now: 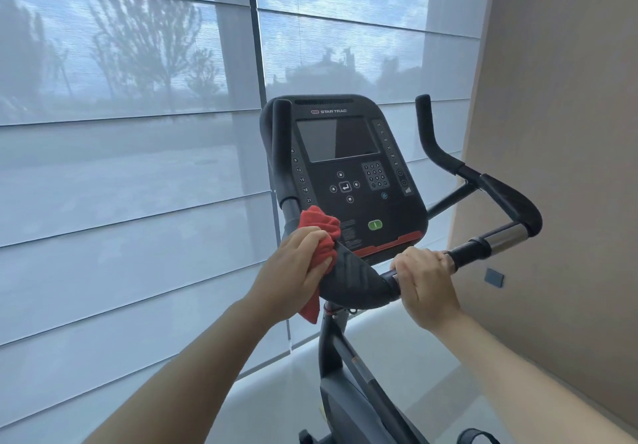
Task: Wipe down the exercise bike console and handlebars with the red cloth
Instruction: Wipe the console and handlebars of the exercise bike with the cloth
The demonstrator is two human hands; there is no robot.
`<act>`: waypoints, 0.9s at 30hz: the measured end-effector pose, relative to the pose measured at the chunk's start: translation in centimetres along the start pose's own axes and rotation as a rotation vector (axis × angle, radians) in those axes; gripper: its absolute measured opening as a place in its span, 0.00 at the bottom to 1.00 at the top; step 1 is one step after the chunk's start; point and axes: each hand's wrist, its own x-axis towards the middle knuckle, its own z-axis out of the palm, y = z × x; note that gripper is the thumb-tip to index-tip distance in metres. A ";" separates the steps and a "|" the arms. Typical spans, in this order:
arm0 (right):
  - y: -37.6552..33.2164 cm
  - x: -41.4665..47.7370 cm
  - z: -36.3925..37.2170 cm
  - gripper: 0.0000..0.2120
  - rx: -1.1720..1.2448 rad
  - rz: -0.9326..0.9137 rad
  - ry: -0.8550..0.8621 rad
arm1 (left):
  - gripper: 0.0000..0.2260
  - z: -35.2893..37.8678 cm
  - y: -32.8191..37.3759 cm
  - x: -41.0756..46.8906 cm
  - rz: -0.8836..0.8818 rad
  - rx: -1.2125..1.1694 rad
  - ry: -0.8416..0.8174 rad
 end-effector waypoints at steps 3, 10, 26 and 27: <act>0.0 -0.2 0.4 0.15 -0.020 0.005 0.038 | 0.11 -0.7 -0.4 1.2 0.053 0.017 -0.071; 0.4 -0.1 1.0 0.14 -0.011 0.012 0.065 | 0.09 -0.6 -1.6 4.3 0.040 0.031 -0.109; 0.0 -0.2 0.1 0.15 0.016 0.052 -0.027 | 0.10 1.1 2.1 0.7 0.009 0.062 -0.085; 0.0 -0.2 0.1 0.15 0.019 0.048 -0.030 | 0.11 0.9 2.0 0.8 0.017 0.084 -0.103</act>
